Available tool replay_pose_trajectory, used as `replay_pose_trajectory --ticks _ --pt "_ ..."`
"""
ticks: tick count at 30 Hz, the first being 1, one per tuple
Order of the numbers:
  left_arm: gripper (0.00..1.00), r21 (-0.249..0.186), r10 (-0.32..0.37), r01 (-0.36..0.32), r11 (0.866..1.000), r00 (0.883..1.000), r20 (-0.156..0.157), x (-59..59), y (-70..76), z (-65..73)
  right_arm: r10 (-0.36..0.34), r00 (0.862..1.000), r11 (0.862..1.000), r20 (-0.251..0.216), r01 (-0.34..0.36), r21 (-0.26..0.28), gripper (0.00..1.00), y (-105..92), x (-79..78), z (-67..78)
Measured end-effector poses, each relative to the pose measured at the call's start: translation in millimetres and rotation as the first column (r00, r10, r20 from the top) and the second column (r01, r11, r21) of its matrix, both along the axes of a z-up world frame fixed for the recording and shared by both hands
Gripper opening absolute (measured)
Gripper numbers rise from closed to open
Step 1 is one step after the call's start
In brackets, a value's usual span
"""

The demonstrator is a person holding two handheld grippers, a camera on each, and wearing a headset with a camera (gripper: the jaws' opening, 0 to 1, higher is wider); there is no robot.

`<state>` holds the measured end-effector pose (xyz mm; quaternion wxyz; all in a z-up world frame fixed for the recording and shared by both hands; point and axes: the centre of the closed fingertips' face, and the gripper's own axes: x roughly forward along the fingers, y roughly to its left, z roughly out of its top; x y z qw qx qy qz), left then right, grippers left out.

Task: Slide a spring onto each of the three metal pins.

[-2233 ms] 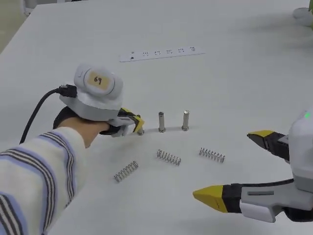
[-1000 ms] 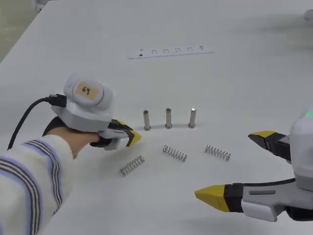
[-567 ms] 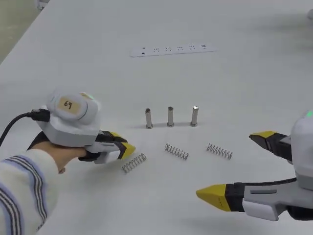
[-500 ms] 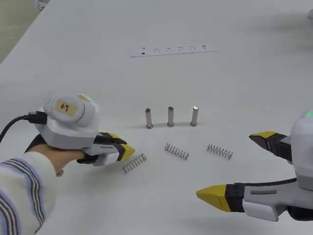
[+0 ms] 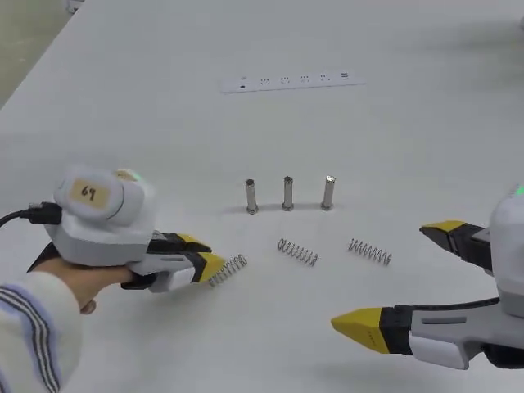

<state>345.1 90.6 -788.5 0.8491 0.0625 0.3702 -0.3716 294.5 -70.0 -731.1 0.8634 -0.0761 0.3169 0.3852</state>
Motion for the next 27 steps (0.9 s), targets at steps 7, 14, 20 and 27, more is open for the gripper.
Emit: replay_pose_trajectory --ticks 7,14,20,27 --pt "0.09 -0.008 -0.020 0.020 1.000 1.000 -0.007 -9.6 -1.9 -1.2 -0.006 1.000 1.000 0.006 0.006 0.019 0.93 2.0 2.6 2.3" --pt "0.09 0.018 -0.055 0.056 0.998 0.998 -0.039 -22.0 0.0 -16.0 0.003 1.000 1.000 0.007 -0.003 0.021 0.92 3.8 2.0 3.5" --pt "0.07 0.016 -0.039 0.039 0.999 0.998 -0.042 -22.7 1.3 -15.6 0.008 1.000 1.000 0.003 -0.008 0.017 0.92 3.7 0.4 2.2" --pt "0.03 0.055 -0.070 0.070 0.996 0.998 -0.001 -17.5 0.0 -16.0 0.006 1.000 1.000 0.000 -0.006 0.012 0.92 3.0 0.0 1.0"
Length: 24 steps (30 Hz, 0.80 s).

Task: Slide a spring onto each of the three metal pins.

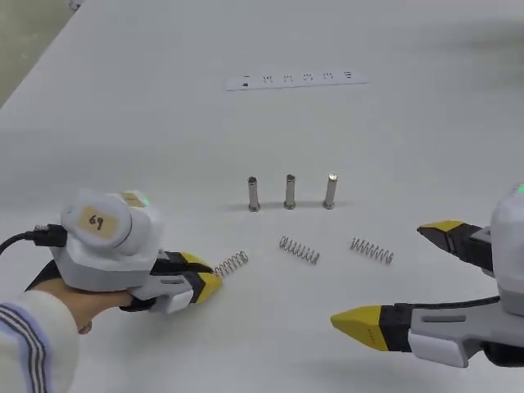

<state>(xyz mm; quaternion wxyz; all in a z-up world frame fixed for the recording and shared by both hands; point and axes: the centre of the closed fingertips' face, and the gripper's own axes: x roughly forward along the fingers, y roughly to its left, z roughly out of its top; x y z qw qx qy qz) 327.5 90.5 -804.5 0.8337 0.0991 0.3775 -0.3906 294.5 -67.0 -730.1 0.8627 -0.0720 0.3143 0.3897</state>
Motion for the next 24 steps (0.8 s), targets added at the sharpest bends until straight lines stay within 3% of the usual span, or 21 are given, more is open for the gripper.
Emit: replay_pose_trajectory --ticks 13,17,20,24 --pt "0.03 0.040 -0.064 0.062 0.997 0.997 0.049 4.6 -3.0 -1.5 0.000 1.000 1.000 -0.005 0.000 -0.001 0.91 0.0 -1.7 -0.5" --pt "0.03 0.044 -0.066 0.064 0.997 0.996 0.056 4.8 -3.1 -2.1 -0.003 1.000 1.000 -0.008 0.003 0.002 0.91 -1.1 -2.7 -1.2" --pt "0.03 0.030 -0.037 0.036 0.999 0.999 0.040 6.9 -2.7 -1.9 -0.003 1.000 1.000 -0.012 0.003 0.004 0.91 -1.7 -3.5 -1.9" --pt "0.02 0.055 -0.043 0.040 0.998 0.998 0.049 6.2 -2.2 -1.8 -0.004 1.000 1.000 -0.012 0.004 0.009 0.91 -2.4 -3.2 -0.6"
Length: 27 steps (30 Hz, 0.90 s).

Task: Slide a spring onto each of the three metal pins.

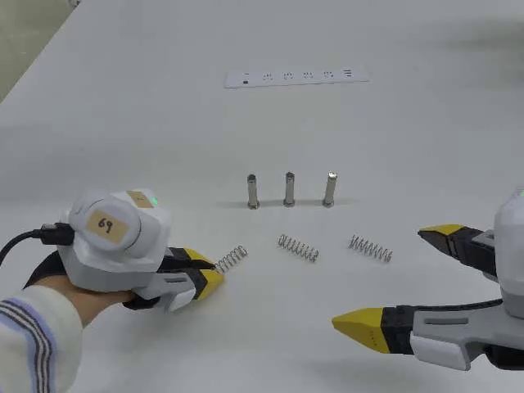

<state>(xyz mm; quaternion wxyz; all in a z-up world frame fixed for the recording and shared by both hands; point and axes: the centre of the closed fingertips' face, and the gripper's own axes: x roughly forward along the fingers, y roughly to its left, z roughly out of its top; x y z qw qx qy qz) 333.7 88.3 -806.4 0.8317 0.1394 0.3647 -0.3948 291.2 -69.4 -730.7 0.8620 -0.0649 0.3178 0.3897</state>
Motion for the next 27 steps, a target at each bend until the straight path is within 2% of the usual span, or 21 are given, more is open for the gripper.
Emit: replay_pose_trajectory --ticks 3,12,17,20,27 --pt "0.02 -0.014 0.019 -0.019 1.000 1.000 -0.016 0.7 1.2 0.3 -0.001 1.000 1.000 0.000 0.001 0.002 0.91 -0.6 0.4 0.5" --pt "0.02 -0.021 0.056 -0.057 0.998 0.997 -0.047 -1.2 5.5 4.4 -0.008 1.000 1.000 0.001 0.008 0.003 0.90 -3.4 0.0 1.6" --pt "0.02 -0.025 0.060 -0.060 0.998 0.998 -0.021 1.9 6.1 13.6 -0.005 1.000 1.000 0.001 0.005 0.002 0.90 -4.0 -0.2 2.1" --pt "0.02 -0.005 0.053 -0.053 0.999 0.999 0.002 4.7 8.0 16.0 0.002 1.000 1.000 0.001 -0.002 -0.001 0.89 -4.1 -0.1 2.5" --pt "0.02 0.016 0.053 -0.053 0.998 0.999 0.008 5.0 11.1 14.5 0.009 1.000 1.000 0.006 -0.009 -0.005 0.88 -6.1 3.7 1.4"
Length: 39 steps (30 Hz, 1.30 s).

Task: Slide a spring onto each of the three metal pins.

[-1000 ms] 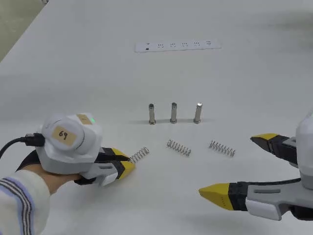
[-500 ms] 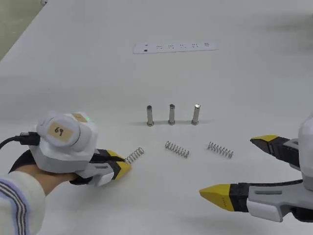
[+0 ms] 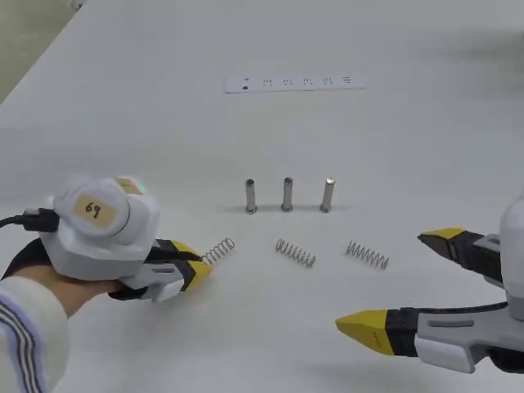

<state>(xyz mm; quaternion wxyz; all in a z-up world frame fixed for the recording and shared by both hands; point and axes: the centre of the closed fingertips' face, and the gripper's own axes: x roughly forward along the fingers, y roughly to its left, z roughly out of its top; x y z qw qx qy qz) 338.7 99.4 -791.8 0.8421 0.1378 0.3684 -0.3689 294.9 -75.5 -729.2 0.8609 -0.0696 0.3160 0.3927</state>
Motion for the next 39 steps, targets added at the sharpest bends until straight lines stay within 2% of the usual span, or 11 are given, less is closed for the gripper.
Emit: replay_pose_trajectory --ticks 4,9,15,20,22,25,28,32,34,37,39 --pt "0.02 -0.001 -0.020 0.020 1.000 1.000 0.011 -0.6 0.1 3.1 -0.006 1.000 1.000 -0.003 0.006 0.018 0.88 -2.1 2.9 1.3" --pt "0.02 -0.014 -0.029 0.030 0.999 0.999 0.014 -3.1 -0.6 10.3 0.023 1.000 1.000 0.001 -0.023 0.003 0.86 -3.2 2.7 1.1" --pt "0.02 -0.017 -0.039 0.039 0.999 0.999 0.018 -4.7 0.0 16.2 0.111 0.994 0.994 0.023 -0.111 0.003 0.87 4.3 -1.2 5.8" --pt "0.02 -0.024 -0.065 0.065 0.998 0.998 0.013 -8.4 -1.1 19.4 0.188 0.981 0.982 0.038 -0.188 -0.005 0.86 13.5 -4.6 8.3" --pt "0.02 -0.038 -0.088 0.088 0.995 0.996 0.012 -11.3 -4.5 22.8 0.230 0.972 0.973 0.040 -0.230 -0.008 0.85 18.8 -7.3 8.4" --pt "0.02 -0.054 -0.100 0.101 0.993 0.995 0.018 -12.6 -7.7 28.1 0.254 0.967 0.967 0.036 -0.254 0.003 0.84 24.3 -8.0 8.5" --pt "0.02 -0.072 -0.116 0.117 0.991 0.993 0.010 -15.4 -12.0 32.8 0.294 0.955 0.956 0.033 -0.294 0.004 0.83 31.2 -10.0 8.2" --pt "0.02 -0.053 -0.146 0.147 0.988 0.989 0.021 -17.8 -13.6 36.5 0.327 0.944 0.945 0.028 -0.328 0.001 0.82 35.9 -10.6 7.0" --pt "0.02 -0.079 -0.152 0.154 0.985 0.988 0.022 -18.7 -17.4 43.4 0.347 0.937 0.938 0.023 -0.348 0.002 0.82 38.2 -11.9 6.2" --pt "0.02 -0.067 -0.166 0.168 0.983 0.986 0.030 -18.7 -18.1 46.0 0.369 0.929 0.929 0.013 -0.369 0.007 0.81 41.2 -13.2 4.7" --pt "0.02 -0.085 -0.169 0.170 0.982 0.985 0.022 -19.8 -19.2 46.9 0.381 0.925 0.924 0.012 -0.381 0.012 0.81 42.9 -13.4 5.0"
